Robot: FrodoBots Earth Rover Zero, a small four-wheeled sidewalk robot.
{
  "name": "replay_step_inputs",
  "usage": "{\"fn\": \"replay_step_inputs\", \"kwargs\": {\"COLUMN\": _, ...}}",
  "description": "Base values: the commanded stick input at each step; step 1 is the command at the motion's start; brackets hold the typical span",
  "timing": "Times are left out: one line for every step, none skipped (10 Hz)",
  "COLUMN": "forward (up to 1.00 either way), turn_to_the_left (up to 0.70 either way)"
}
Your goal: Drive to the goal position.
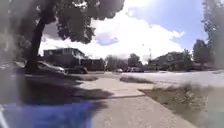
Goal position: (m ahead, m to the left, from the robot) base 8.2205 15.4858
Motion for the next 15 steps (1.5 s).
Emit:
{"fn": "replay_step_inputs", "kwargs": {"forward": 0.70, "turn_to_the_left": 0.00}}
{"fn": "replay_step_inputs", "kwargs": {"forward": 0.70, "turn_to_the_left": 0.00}}
{"fn": "replay_step_inputs", "kwargs": {"forward": 0.70, "turn_to_the_left": 0.00}}
{"fn": "replay_step_inputs", "kwargs": {"forward": 0.70, "turn_to_the_left": 0.00}}
{"fn": "replay_step_inputs", "kwargs": {"forward": 0.70, "turn_to_the_left": 0.00}}
{"fn": "replay_step_inputs", "kwargs": {"forward": 0.70, "turn_to_the_left": 0.00}}
{"fn": "replay_step_inputs", "kwargs": {"forward": 0.70, "turn_to_the_left": 0.00}}
{"fn": "replay_step_inputs", "kwargs": {"forward": 0.70, "turn_to_the_left": 0.00}}
{"fn": "replay_step_inputs", "kwargs": {"forward": 0.70, "turn_to_the_left": 0.00}}
{"fn": "replay_step_inputs", "kwargs": {"forward": 0.70, "turn_to_the_left": 0.06}}
{"fn": "replay_step_inputs", "kwargs": {"forward": 0.70, "turn_to_the_left": 0.21}}
{"fn": "replay_step_inputs", "kwargs": {"forward": 0.70, "turn_to_the_left": 0.35}}
{"fn": "replay_step_inputs", "kwargs": {"forward": 0.70, "turn_to_the_left": 0.35}}
{"fn": "replay_step_inputs", "kwargs": {"forward": 0.70, "turn_to_the_left": 0.35}}
{"fn": "replay_step_inputs", "kwargs": {"forward": 0.70, "turn_to_the_left": 0.35}}
